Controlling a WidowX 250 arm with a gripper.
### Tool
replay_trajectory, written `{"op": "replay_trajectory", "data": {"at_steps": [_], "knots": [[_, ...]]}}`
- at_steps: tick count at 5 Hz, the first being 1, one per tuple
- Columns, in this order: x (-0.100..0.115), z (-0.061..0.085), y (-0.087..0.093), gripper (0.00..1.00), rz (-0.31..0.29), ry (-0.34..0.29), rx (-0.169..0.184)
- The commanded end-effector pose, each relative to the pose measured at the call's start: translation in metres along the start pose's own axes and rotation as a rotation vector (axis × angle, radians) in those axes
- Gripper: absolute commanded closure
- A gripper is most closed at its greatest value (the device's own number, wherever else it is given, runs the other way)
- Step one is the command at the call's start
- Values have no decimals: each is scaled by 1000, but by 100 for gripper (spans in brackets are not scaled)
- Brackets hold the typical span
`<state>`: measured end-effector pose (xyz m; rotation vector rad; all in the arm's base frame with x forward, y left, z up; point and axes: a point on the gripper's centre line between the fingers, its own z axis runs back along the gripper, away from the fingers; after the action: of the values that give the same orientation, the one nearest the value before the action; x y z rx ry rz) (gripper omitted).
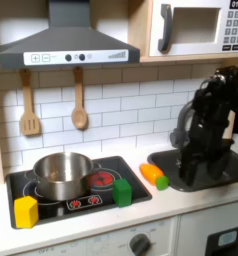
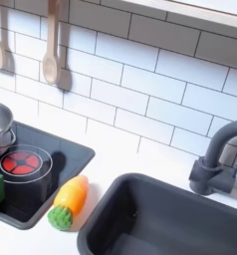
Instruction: Slide pot right
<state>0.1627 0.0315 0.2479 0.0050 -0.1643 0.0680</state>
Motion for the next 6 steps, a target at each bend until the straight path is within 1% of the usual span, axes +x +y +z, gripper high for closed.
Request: {"op": "replay_trajectory", "data": {"at_steps": [1, 2, 3, 4, 6], "knots": [[22, -3, 20, 0, 21, -18, 14], [38, -6, 30, 0, 0, -32, 19], [57, -10, 42, 0, 9, -58, 34], [72, -14, 54, 0, 24, -72, 45], [98, -23, 78, 0, 68, -112, 81]]}}
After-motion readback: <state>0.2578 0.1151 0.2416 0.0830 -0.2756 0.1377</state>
